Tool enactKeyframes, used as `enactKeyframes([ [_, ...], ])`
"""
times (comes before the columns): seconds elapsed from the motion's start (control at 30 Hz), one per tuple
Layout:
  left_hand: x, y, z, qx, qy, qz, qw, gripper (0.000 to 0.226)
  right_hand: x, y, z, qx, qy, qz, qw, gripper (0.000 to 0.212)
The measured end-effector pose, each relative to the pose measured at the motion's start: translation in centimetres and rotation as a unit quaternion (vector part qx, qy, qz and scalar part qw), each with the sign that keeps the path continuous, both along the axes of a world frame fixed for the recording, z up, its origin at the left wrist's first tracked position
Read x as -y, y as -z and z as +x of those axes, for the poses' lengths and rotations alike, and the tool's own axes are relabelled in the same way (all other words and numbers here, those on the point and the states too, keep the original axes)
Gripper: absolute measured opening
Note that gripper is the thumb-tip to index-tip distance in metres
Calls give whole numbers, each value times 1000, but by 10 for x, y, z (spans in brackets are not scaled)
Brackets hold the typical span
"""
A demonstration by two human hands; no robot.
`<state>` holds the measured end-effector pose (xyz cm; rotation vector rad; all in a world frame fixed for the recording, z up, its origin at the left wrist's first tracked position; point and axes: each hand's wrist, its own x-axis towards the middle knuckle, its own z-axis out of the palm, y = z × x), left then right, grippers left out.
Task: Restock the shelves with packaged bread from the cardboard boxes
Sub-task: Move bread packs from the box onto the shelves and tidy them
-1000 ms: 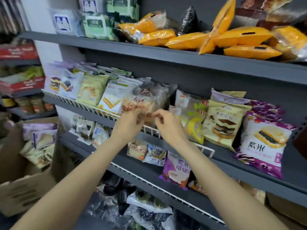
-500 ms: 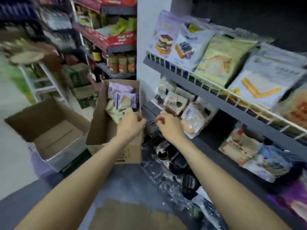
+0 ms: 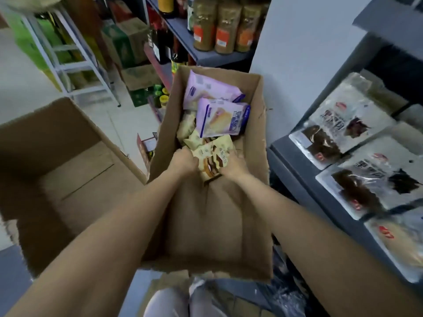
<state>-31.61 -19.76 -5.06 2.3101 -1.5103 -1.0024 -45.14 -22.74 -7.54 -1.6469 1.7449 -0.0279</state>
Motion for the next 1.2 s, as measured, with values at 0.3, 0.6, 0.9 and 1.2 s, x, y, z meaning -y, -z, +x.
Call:
enactKeyframes([
  [0.3,92,83,12,-92,-120,16,988,47,63,98,36,282,383,241,846,32],
  [0.6,104,78,4,-90,-251,-23,964,27,46,89,26,448,507,167,718,45],
  [0.9,35,-31,4,-57,-171,-132,975,15,-2,-14,12,515,442,214,702,45],
  [1.2,-74,-147,4,-140,-124,-312,932,5,-100,-146,-14,613,311,101,720,35],
])
